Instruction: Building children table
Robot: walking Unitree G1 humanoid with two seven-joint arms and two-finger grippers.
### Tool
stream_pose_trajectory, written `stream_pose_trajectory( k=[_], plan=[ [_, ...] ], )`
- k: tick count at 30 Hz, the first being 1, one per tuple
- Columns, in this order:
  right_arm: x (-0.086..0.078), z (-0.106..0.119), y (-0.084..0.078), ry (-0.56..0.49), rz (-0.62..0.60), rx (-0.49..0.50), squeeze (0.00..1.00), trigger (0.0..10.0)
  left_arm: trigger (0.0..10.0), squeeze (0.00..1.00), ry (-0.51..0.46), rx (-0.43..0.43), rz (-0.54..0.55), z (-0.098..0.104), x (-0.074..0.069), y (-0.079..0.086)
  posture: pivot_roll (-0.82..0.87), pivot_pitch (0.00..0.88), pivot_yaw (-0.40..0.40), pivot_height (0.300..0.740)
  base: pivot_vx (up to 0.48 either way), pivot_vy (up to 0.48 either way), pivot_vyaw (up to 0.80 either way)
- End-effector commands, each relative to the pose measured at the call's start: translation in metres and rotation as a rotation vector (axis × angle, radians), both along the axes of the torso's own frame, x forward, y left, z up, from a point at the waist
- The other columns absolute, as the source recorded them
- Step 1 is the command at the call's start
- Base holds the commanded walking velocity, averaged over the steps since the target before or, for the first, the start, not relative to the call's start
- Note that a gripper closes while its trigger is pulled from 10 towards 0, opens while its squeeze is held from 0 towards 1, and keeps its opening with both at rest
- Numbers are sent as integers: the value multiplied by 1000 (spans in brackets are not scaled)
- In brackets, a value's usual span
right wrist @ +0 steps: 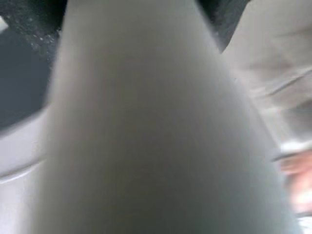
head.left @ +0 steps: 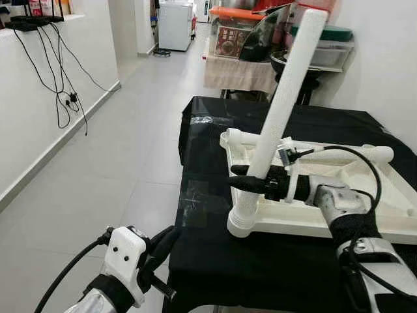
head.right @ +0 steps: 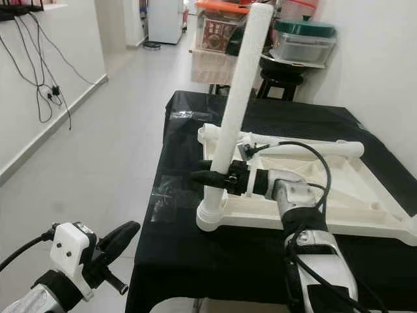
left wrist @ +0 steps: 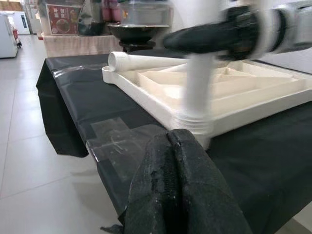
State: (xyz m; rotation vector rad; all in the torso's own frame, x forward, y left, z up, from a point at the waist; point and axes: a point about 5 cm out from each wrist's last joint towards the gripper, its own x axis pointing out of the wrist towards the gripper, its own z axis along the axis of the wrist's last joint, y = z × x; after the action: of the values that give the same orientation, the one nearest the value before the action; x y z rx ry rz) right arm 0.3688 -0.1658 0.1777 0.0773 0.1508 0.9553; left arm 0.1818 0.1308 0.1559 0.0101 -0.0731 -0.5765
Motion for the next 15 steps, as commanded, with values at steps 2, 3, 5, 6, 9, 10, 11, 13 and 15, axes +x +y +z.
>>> stream_pose_trajectory(
  k=[2, 3, 5, 6, 9, 10, 11, 13, 15],
  plan=[
    [-13, -25, -7, -20, -694, -187, 0, 0, 10000, 0, 10, 16, 9, 0, -2, 3, 48, 4, -116, 740, 0, 0, 0],
    [-13, -25, -7, -20, -694, -187, 0, 0, 10000, 0, 10, 16, 9, 0, -2, 3, 48, 4, -116, 740, 0, 0, 0],
    [-55, -36, 20, -26, -839, -143, 0, 0, 10000, 0, 3, 17, 17, 1, -1, 6, 29, 11, -91, 740, 0, 0, 0],
    [-61, -32, 32, -99, -782, -167, 0, 0, 10000, 0, 2, 17, 18, 1, -1, 6, 15, 4, -79, 740, 0, 0, 0],
    [-56, -30, 41, -130, -712, -174, 0, 0, 10000, 0, 0, 13, 15, 0, 1, 5, 26, 2, -91, 740, 0, 0, 0],
    [-56, -30, 41, -130, -712, -174, 0, 0, 10000, 0, 0, 13, 15, 0, 1, 5, 26, 2, -91, 740, 0, 0, 0],
    [-52, -33, 39, -99, -702, -172, 0, 0, 10000, 0, -1, 9, 13, 0, 1, 4, 36, 0, -102, 740, 0, 0, 0],
    [-49, -37, 39, -59, -695, -200, 0, 7882, 10000, 0, -7, 4, 24, 0, 1, 4, 34, 1, -101, 740, 0, 0, 0],
    [-51, -36, 41, -56, -682, -213, 0, 10000, 10000, 0, -14, -1, 39, 1, 1, 4, 35, 0, -105, 740, 0, 0, 0]
  ],
)
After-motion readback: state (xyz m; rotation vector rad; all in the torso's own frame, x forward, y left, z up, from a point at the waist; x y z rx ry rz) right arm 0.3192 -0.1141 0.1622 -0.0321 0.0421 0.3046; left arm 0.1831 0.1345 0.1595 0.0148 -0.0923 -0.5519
